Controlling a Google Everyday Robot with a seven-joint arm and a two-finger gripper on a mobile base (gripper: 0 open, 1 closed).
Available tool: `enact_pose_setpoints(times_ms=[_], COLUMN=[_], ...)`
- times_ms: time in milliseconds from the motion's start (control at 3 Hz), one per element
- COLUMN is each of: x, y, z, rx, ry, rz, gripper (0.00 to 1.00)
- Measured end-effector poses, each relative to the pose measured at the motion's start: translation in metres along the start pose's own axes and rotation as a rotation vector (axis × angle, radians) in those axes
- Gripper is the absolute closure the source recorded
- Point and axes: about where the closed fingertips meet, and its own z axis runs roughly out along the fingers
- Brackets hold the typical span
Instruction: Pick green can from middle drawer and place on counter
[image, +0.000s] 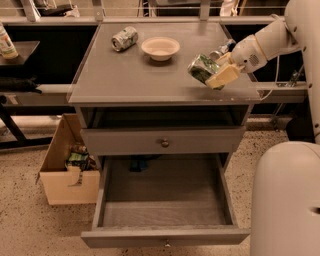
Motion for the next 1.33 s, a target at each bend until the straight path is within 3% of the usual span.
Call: enact_pose_setpoints(times_ms=[333,667,1333], x=[0.0,0.0,0.001], y=[-0.012,-0.02,-0.028], z=[0.006,0.014,0.022], rx=[0.013,0.018,0.022], ry=[-0.004,-0.002,0.009], rz=[0.038,0.07,0.108], gripper=[1.0,0.85,0.37])
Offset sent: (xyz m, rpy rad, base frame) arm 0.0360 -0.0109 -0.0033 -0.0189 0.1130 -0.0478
